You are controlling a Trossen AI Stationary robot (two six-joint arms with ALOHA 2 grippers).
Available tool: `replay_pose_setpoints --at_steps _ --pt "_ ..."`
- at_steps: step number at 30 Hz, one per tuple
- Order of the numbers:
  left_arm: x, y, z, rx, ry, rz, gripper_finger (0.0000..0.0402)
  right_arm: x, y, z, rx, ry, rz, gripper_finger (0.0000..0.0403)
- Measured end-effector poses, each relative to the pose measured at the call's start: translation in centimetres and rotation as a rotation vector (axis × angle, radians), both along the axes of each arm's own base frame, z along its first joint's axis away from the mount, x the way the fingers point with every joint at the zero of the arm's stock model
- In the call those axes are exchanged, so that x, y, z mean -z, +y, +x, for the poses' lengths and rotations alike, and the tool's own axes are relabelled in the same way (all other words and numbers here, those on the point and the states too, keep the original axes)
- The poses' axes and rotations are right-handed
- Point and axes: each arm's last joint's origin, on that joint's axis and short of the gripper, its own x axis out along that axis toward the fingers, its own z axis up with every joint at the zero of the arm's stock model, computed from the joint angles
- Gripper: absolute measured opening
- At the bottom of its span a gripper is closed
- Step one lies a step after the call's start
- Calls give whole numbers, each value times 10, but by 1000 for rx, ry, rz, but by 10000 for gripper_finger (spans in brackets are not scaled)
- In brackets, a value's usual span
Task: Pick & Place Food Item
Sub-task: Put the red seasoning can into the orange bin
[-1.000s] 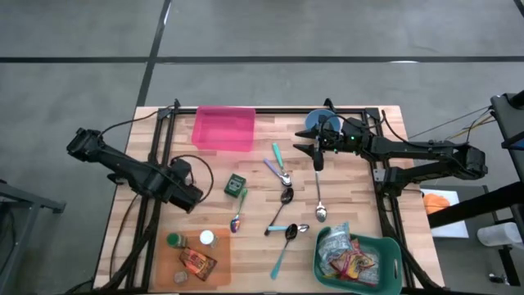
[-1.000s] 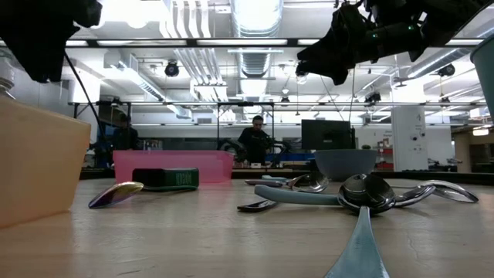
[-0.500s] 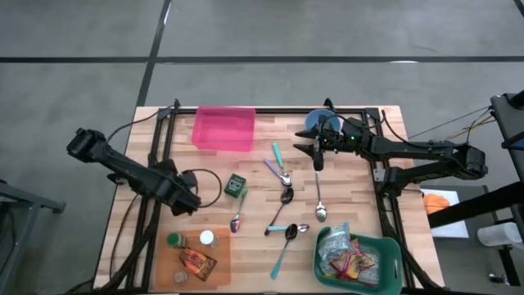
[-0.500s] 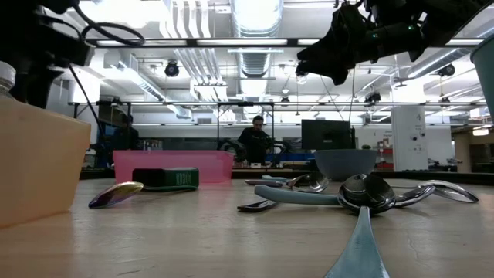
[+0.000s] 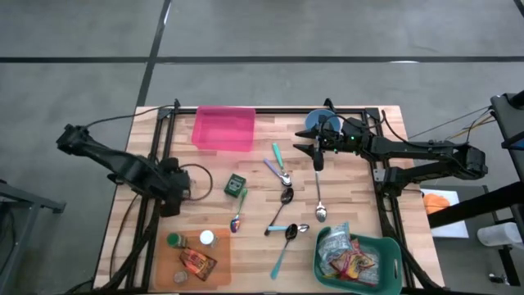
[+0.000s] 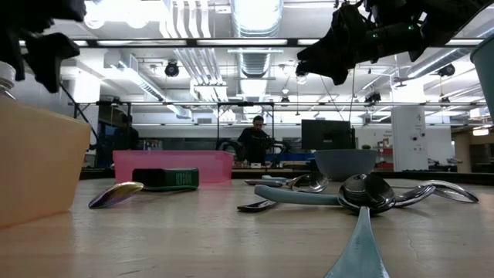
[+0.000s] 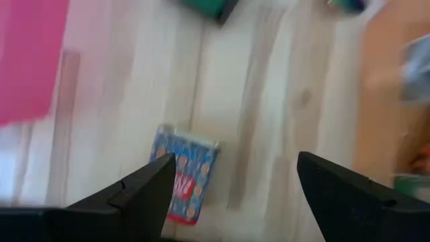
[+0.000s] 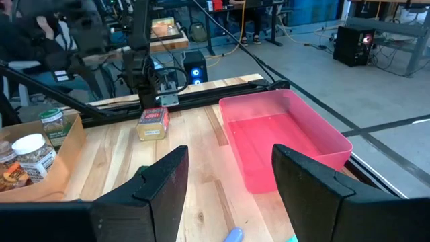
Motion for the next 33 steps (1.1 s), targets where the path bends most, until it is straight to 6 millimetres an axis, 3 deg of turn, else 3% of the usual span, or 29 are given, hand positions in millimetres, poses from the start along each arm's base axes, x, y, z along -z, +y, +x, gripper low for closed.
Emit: replay_pose_setpoints --at_steps 5,13,23,33 --pt "0 3 -7 65 -41 -9 312 0 0 0 0 0 0 211" --pt "40 5 -16 104 128 -6 312 0 0 0 0 0 0 211" --pt "34 4 -13 95 115 -13 313 0 0 0 0 0 0 211" --pt "34 3 -13 71 118 -28 392 0 0 0 0 0 0 211"
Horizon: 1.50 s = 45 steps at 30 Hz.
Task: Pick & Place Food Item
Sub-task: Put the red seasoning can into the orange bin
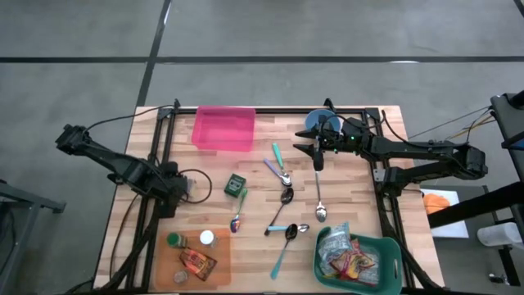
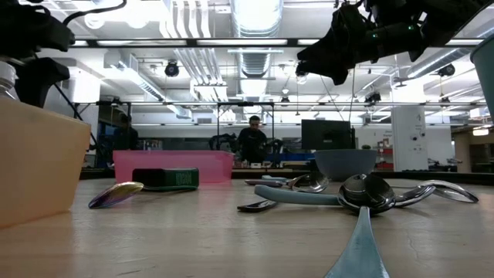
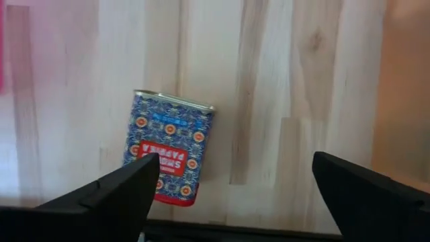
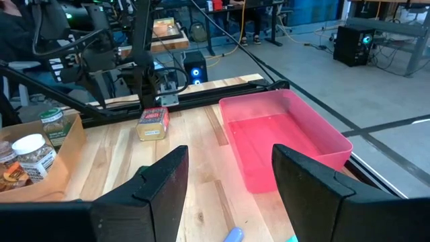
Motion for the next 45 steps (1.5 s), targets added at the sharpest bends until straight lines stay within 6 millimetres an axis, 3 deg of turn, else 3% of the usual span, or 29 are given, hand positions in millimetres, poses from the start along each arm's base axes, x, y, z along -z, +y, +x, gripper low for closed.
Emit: replay_pose_setpoints --at_steps 8,13,26,34,40,45 --pt "-1 -1 1 -5 -7 -21 332 0 0 0 0 1 0 211" --pt "-5 2 5 -103 -29 -46 309 0 0 0 0 1 0 211" --pt "-44 2 14 -89 -171 -99 291 0 0 0 0 1 0 211" --pt "-32 1 34 -247 -118 -72 291 0 0 0 0 1 0 211" --pt "-21 4 49 -438 54 -71 291 0 0 0 0 1 0 211" --pt "-17 4 54 -427 131 -109 291 0 0 0 0 1 0 211"
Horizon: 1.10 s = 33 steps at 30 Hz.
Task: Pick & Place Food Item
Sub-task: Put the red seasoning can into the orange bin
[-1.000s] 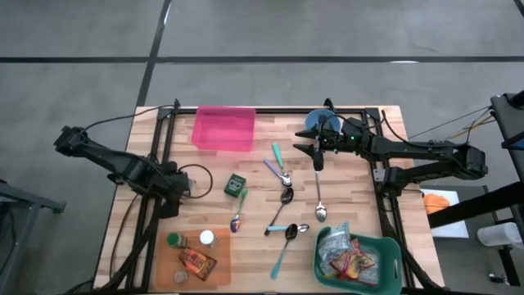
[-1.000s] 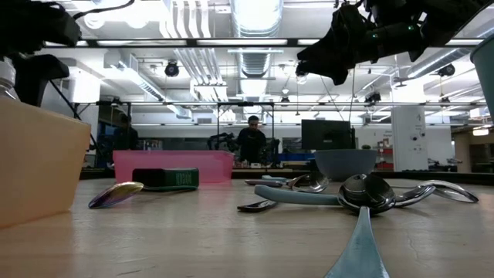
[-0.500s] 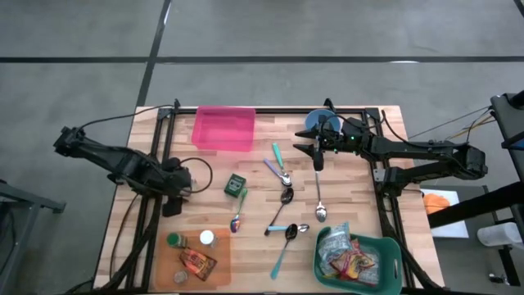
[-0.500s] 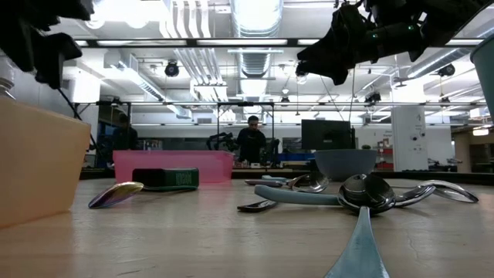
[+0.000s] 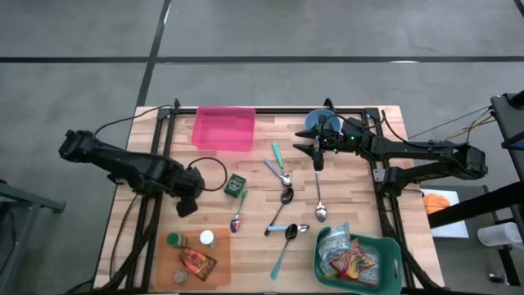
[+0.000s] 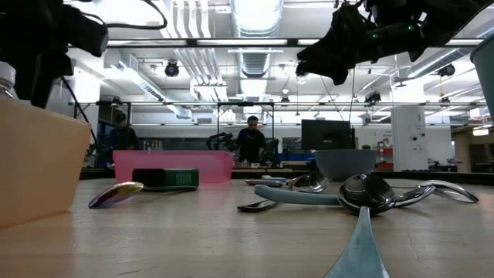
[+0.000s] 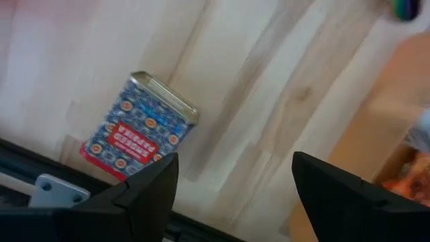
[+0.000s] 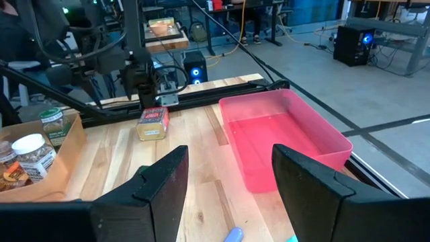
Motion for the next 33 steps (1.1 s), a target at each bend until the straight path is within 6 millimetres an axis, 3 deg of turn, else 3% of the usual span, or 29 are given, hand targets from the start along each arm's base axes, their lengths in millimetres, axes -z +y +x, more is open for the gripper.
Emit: replay_pose_setpoints --at_steps 5,15,22,33 --pt "-1 3 1 -84 -10 -6 291 0 0 0 0 0 0 211" --pt "16 33 1 -538 49 -34 291 0 0 0 0 0 0 211" --pt "37 45 2 -619 48 -128 291 0 0 0 0 0 0 211" --pt "53 55 -3 -768 57 -120 291 0 0 0 0 -1 0 211"
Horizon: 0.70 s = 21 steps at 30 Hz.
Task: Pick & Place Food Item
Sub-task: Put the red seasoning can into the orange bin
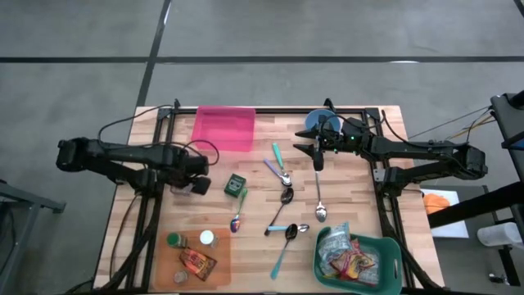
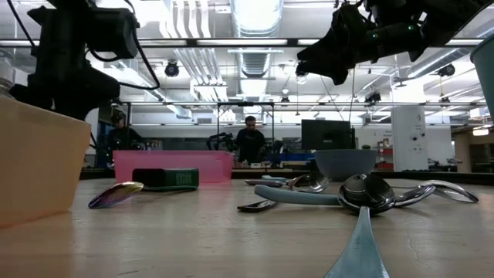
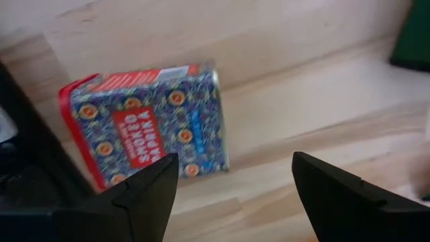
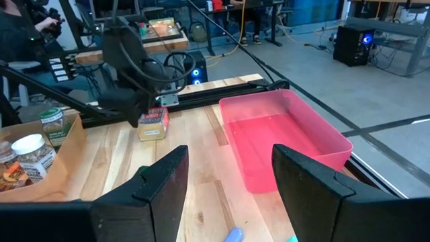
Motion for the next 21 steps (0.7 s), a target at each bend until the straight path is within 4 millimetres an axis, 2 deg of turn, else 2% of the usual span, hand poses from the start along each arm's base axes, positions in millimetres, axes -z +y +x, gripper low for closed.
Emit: replay_pose_setpoints --at_steps 10,21 --pt "17 7 -2 -69 -35 -2 291 0 0 0 0 0 0 211" --pt "13 13 14 -32 -189 28 291 0 0 0 0 0 0 211"
